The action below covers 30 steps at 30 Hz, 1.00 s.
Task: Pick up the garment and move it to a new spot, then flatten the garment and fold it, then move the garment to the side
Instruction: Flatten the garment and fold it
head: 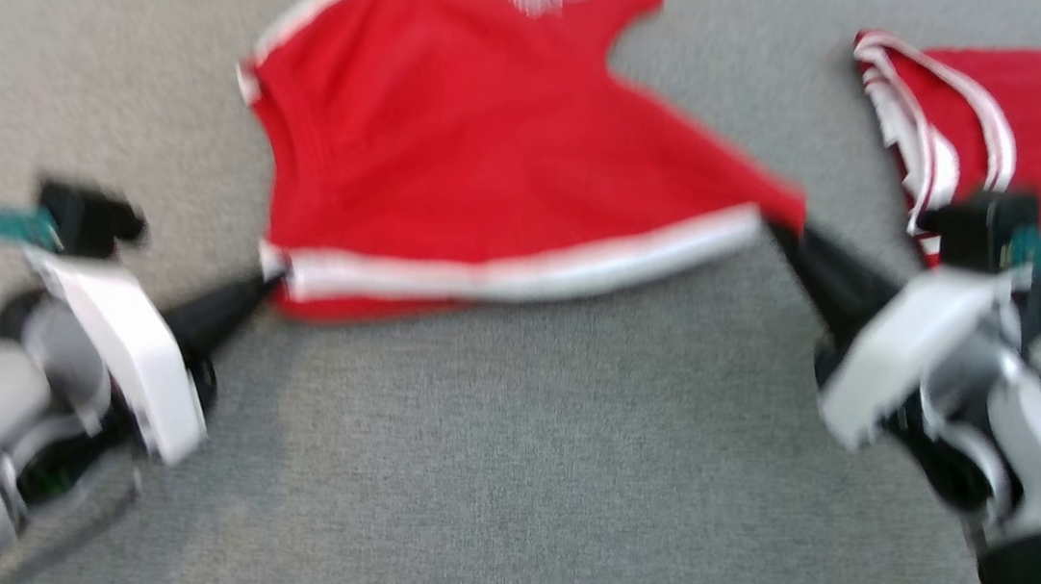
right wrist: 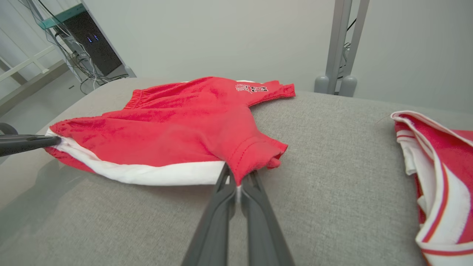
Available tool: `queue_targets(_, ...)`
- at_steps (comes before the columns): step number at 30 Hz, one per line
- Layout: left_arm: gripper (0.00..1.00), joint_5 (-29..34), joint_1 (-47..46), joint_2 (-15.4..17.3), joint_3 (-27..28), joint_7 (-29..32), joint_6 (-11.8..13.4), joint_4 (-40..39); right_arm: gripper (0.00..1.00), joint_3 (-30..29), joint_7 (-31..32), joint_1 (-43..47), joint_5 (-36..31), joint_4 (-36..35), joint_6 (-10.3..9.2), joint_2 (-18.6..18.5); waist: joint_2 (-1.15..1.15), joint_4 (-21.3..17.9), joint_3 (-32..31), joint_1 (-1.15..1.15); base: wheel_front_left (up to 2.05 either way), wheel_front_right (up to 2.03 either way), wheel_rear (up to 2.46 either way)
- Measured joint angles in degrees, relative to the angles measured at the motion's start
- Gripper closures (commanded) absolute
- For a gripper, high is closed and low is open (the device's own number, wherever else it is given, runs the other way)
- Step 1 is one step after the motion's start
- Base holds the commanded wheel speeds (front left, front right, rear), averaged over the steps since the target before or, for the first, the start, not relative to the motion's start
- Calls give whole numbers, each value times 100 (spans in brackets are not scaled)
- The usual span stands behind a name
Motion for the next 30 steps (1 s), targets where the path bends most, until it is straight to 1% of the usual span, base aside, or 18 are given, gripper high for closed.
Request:
queue_targets(4, 100, 64, 564, 115, -313, 40, 281, -454, 100, -186, 420, 1083, 126, -649, 0, -424, 0, 28, -431, 0, 0, 0, 0)
queue_targets(7, 100, -1, 913, 189, -427, -14, 469, -814, 100, -570, 715, 1814, 129, -1151, 0, -588, 0, 62, -703, 0, 0, 0, 0)
queue_targets(9, 100, -4, 1134, 292, -511, -20, 602, -1055, 100, -840, 1047, 2363, 91, -1486, 0, -683, 0, 85, -857, 0, 0, 0, 0)
queue_targets(14, 100, -22, 1421, 494, -639, 38, 872, -1674, 100, -1710, 1925, 3567, -10, -2441, 0, -705, 0, 161, -1110, 0, 0, 0, 0)
queue_targets(17, 100, -2, 1493, 602, -683, 102, 925, -2019, 100, -2123, 2310, 3935, -227, -3023, 0, -543, 0, 196, -1170, 0, 0, 0, 0)
queue_targets(21, 100, -107, 1458, 669, -621, 233, 942, -2146, 100, -2383, 2635, 3948, -435, -3435, 0, -256, 0, 227, -1219, 0, 0, 0, 0)
queue_targets(23, 100, -377, 1398, 657, -541, 360, 810, -2134, 100, -2399, 2815, 3800, -438, -3419, -1, -135, 0, 245, -1217, 0, 0, 0, 0)
queue_targets(25, 100, -740, 1263, 612, -398, 550, 632, -2056, 100, -2358, 2954, 3468, -453, -3306, 0, -114, 0, 262, -1163, 0, 0, 0, 0)
queue_targets(27, 100, -1099, 1040, 595, -282, 902, 453, -1879, 100, -2268, 3080, 3043, -413, -3067, 0, -109, 0, 287, -1062, 0, 0, 0, 0)
queue_targets(30, 100, -1494, 578, 570, -159, 1572, 352, -1440, 100, -2156, 3238, 2310, -298, -2595, 0, -42, 0, 339, -863, 0, 0, 0, 0)
